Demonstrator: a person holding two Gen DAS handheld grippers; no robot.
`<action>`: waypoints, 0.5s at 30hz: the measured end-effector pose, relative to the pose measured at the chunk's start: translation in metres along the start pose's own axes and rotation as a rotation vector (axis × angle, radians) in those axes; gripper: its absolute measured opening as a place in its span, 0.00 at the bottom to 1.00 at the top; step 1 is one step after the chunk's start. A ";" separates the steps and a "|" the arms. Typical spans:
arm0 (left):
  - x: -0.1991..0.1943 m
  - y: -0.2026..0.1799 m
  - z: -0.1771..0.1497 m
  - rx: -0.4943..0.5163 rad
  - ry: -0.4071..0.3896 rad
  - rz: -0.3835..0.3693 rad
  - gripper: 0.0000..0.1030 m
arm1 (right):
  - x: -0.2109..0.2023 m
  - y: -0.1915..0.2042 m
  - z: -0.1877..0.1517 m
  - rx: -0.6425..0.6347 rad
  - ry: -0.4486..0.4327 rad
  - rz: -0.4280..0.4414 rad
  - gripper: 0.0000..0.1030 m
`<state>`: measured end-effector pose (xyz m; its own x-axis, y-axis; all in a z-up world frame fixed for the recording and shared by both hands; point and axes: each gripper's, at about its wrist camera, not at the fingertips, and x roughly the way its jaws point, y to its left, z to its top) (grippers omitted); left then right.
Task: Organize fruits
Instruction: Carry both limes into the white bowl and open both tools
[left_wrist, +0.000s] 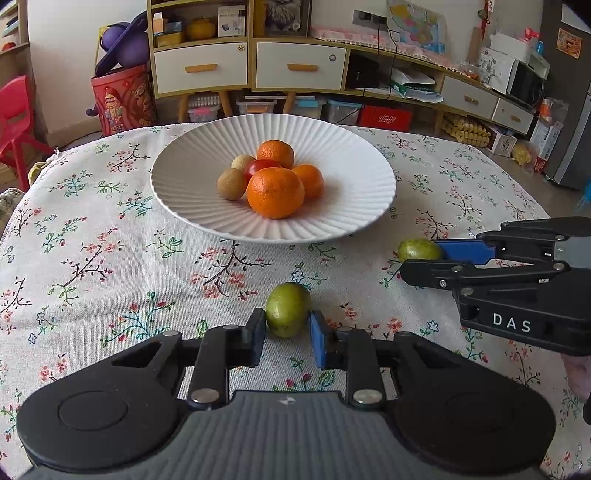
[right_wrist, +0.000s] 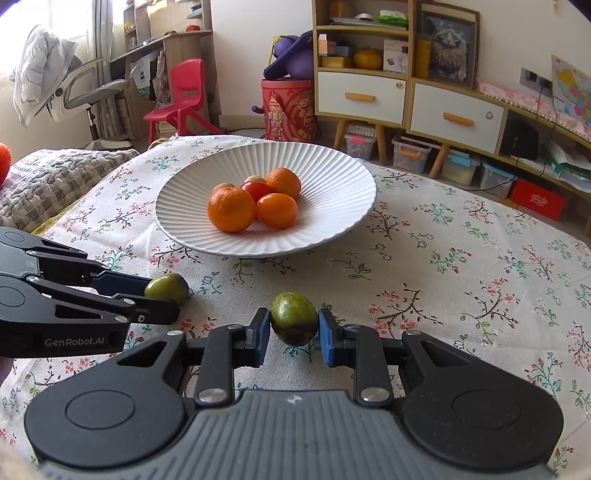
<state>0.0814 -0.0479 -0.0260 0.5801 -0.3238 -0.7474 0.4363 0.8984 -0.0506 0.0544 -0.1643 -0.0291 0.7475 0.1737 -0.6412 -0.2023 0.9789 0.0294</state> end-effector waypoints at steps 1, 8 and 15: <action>-0.001 0.000 0.000 0.001 -0.002 -0.002 0.09 | 0.000 0.000 0.000 -0.001 -0.001 -0.001 0.24; -0.016 0.001 0.005 -0.004 -0.048 -0.017 0.09 | -0.004 -0.001 0.005 0.009 -0.024 0.006 0.24; -0.032 0.005 0.017 -0.013 -0.107 -0.004 0.09 | -0.010 0.001 0.015 0.016 -0.062 0.016 0.24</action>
<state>0.0769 -0.0381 0.0084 0.6488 -0.3566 -0.6722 0.4300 0.9007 -0.0628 0.0566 -0.1633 -0.0109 0.7823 0.1956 -0.5914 -0.2048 0.9774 0.0524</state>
